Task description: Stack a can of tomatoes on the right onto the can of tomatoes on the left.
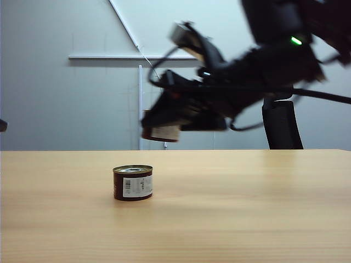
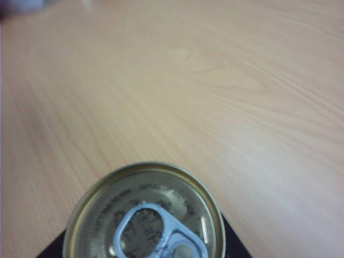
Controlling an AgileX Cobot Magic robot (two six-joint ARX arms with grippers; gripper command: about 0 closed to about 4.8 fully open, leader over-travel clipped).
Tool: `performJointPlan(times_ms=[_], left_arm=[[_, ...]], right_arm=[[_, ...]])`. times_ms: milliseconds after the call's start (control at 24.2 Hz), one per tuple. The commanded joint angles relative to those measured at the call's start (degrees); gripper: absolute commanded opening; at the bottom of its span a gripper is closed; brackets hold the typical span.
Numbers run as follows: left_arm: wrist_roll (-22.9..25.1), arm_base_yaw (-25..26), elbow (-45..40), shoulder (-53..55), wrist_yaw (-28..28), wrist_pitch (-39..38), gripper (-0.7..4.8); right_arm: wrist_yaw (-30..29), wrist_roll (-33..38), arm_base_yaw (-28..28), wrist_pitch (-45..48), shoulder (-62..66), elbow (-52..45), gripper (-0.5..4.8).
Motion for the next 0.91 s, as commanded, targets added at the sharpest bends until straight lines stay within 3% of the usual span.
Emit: performJointPlan(times_ms=[41, 290, 910], left_arm=[[0.02, -0.07, 0.13, -1.07, 0.46, 0.59, -0.02], [0.02, -0.07, 0.13, -1.33, 0.42, 0.55, -0.02], [0.02, -0.07, 0.13, -1.31, 0.42, 0.55, -0.02]], right_arm=[[0.44, -6.64, 1.57, -5.42, 2.23, 4.42, 1.21], [0.57, -6.82, 2.86, -5.95, 7.5, 9.22, 1.21], [0.26, -6.8, 3.63, -6.08, 9.46, 9.6, 1.22]])
